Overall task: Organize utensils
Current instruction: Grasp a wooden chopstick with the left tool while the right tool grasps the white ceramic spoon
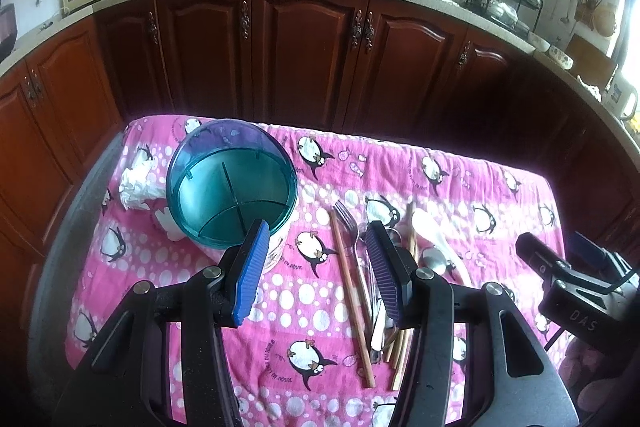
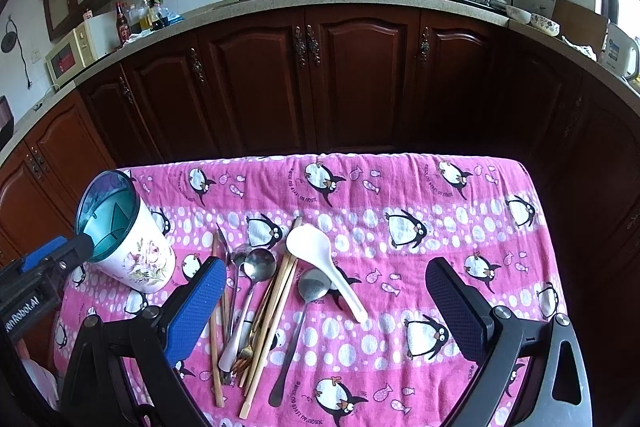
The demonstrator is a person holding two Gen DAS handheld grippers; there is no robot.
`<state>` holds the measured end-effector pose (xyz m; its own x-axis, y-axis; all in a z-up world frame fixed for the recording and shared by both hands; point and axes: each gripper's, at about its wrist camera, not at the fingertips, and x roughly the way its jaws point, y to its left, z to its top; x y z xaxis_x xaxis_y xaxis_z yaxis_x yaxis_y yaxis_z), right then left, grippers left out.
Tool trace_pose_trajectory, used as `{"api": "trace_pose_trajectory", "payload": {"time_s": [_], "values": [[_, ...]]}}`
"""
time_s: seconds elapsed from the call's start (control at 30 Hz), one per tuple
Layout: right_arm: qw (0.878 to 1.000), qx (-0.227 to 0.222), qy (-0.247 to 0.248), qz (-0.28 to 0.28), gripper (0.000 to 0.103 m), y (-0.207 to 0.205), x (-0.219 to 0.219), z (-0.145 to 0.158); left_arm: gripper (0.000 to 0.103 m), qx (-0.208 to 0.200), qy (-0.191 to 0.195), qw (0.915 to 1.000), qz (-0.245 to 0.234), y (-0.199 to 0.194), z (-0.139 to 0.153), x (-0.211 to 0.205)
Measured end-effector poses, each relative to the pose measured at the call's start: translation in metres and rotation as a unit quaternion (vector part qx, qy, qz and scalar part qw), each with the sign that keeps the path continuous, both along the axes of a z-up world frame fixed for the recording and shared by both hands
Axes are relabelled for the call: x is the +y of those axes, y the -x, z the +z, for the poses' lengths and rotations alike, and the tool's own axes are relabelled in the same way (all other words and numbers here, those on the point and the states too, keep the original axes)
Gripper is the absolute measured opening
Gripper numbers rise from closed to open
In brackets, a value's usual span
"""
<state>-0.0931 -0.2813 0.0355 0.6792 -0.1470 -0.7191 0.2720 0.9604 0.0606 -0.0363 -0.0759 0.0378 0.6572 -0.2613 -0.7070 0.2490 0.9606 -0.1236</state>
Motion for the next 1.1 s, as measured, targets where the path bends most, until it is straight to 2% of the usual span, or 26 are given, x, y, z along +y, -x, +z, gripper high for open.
{"api": "trace_pose_trajectory", "payload": {"time_s": [0.17, 0.33, 0.4, 0.53, 0.67, 0.87, 1.03, 1.1], "values": [[1.000, 0.006, -0.012, 0.004, 0.099, -0.001, -0.007, -0.007, 0.050, 0.003, -0.003, 1.0000, -0.006, 0.001, -0.005, -0.002], [0.998, 0.026, -0.042, 0.035, 0.098, -0.008, -0.018, -0.036, 0.050, 0.021, -0.027, 0.9989, -0.031, 0.002, -0.027, -0.013], [0.997, 0.031, -0.048, 0.046, 0.091, -0.013, -0.023, -0.051, 0.050, 0.037, -0.036, 0.9977, -0.044, 0.001, -0.041, -0.020], [0.994, 0.049, -0.076, 0.068, 0.067, -0.029, -0.034, -0.077, 0.050, 0.054, -0.055, 0.9951, -0.063, -0.003, -0.062, -0.033], [0.990, 0.063, -0.089, 0.089, 0.056, -0.051, -0.044, -0.095, 0.050, 0.074, -0.048, 0.9937, -0.069, -0.011, -0.081, -0.040], [0.983, 0.101, -0.083, 0.130, 0.056, -0.093, -0.045, -0.116, 0.050, 0.099, -0.037, 0.9931, -0.051, -0.029, -0.104, -0.044], [0.977, 0.130, -0.081, 0.147, 0.056, -0.103, -0.045, -0.132, 0.050, 0.132, -0.035, 0.9896, -0.045, -0.040, -0.125, -0.048], [0.977, 0.135, -0.075, 0.145, 0.050, -0.107, -0.043, -0.140, 0.050, 0.140, -0.036, 0.9884, -0.047, -0.043, -0.132, -0.051]]}}
